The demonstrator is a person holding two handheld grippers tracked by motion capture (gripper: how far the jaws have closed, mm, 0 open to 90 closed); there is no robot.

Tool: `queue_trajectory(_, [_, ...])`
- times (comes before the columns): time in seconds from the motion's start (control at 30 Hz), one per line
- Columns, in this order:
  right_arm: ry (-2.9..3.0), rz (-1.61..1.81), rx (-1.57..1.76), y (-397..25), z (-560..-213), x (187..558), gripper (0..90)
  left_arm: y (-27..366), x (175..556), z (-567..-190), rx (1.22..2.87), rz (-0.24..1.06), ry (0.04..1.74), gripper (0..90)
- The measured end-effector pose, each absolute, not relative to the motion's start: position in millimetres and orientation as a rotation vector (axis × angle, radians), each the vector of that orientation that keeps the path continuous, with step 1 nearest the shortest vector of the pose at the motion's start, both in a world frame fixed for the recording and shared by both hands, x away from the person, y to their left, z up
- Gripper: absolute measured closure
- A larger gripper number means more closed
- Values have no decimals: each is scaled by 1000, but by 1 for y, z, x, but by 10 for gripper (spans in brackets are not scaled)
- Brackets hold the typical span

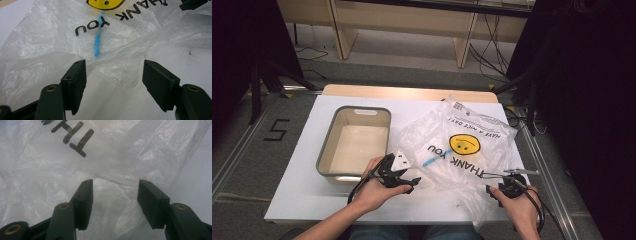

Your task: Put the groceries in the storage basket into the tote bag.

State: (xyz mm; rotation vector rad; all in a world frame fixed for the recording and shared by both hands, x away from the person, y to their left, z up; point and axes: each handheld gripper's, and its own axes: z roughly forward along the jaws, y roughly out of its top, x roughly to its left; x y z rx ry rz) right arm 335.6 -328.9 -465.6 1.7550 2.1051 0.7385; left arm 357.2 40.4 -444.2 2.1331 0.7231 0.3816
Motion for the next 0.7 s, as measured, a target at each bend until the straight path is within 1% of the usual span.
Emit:
queue_trajectory(0.17, [2133,669,1720,-324,-467,335,575,41,357,-444,2136,386,723,357])
queue_trajectory(0.23, [2146,639,1684,-324,-467,334,645,41,357,-444,2136,384,722,357])
queue_trajectory(0.57, [2213,622,1637,-325,-466,335,900,40,357,-445,2133,381,727,358])
queue_trajectory(0.7, [2230,624,1626,-327,-465,336,900,41,357,-444,2134,391,723,359])
